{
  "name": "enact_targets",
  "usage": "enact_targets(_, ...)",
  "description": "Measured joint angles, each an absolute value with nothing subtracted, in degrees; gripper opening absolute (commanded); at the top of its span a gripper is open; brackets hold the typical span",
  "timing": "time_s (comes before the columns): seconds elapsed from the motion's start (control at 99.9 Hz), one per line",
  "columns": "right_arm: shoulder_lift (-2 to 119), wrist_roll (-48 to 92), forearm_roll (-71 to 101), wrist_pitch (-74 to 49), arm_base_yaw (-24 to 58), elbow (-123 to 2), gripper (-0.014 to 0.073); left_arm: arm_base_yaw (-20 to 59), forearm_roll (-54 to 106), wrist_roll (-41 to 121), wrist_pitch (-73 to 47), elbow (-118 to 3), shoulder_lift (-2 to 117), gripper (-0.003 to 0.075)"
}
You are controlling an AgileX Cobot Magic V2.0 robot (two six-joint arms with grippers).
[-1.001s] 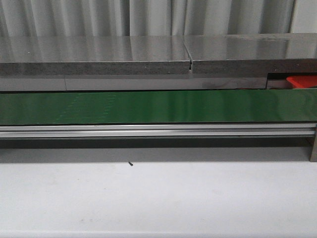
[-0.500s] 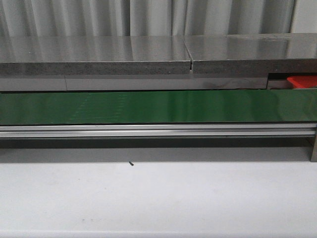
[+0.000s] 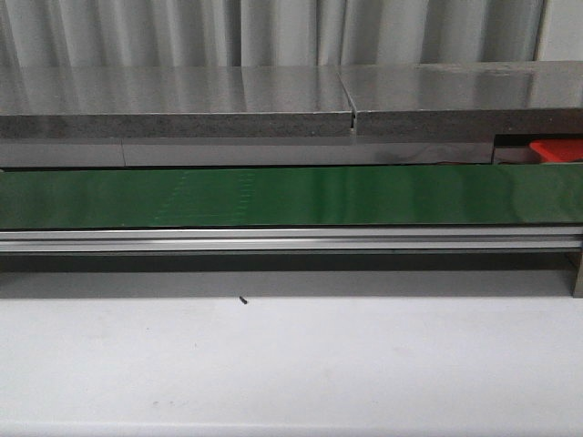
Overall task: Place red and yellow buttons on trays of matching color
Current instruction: 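Carry the red button with the left gripper onto the green belt, release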
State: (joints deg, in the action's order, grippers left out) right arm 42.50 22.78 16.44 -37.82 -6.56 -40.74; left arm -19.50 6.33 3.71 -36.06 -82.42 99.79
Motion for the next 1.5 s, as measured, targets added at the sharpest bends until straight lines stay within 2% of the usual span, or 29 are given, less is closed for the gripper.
enact_targets(0.27, 42.50, 22.78, 16.44, -37.82, -6.56, -40.74, -0.0067, -13.75, 6.57, 4.70, -40.96, -82.30, 94.83, 0.0158)
enact_targets(0.59, 42.50, 22.78, 16.44, -37.82, -6.56, -40.74, -0.0067, -6.40, 7.29, 4.80, -39.11, -77.82, 94.83, 0.0158)
enact_targets(1.111, 42.50, 22.78, 16.44, -37.82, -6.56, -40.74, -0.0067, -5.73, 7.86, 4.92, -38.14, -76.87, 101.16, 0.0169)
enact_targets(1.161, 42.50, 22.78, 16.44, -37.82, -6.56, -40.74, -0.0067, -5.73, 8.19, 4.92, -38.14, -76.99, 101.24, 0.0204)
enact_targets(1.231, 42.50, 22.78, 16.44, -37.82, -6.56, -40.74, -0.0067, -5.73, 8.80, 4.92, -38.24, -76.99, 101.24, 0.0307)
enact_targets(1.271, 42.50, 22.78, 16.44, -37.82, -6.56, -40.74, -0.0067, -5.69, 9.18, 4.92, -38.24, -76.99, 101.24, 0.0403)
enact_targets(1.281, 42.50, 22.78, 16.44, -37.82, -6.56, -40.74, -0.0067, -5.69, 9.19, 4.92, -38.35, -76.99, 101.24, 0.0403)
enact_targets(1.291, 42.50, 22.78, 16.44, -37.82, -6.56, -40.74, -0.0067, -5.69, 9.19, 4.92, -38.35, -76.99, 101.24, 0.0447)
enact_targets(1.371, 42.50, 22.78, 16.44, -37.82, -6.56, -40.74, -0.0067, -5.69, 9.19, 4.92, -39.21, -76.88, 101.29, 0.0585)
enact_targets(1.441, 42.50, 22.78, 16.44, -37.82, -6.56, -40.74, -0.0067, -5.69, 9.19, 4.92, -39.62, -76.88, 101.29, 0.0652)
enact_targets(1.501, 42.50, 22.78, 16.44, -37.82, -6.56, -40.74, -0.0067, -5.69, 9.19, 4.92, -39.76, -76.88, 100.89, 0.0664)
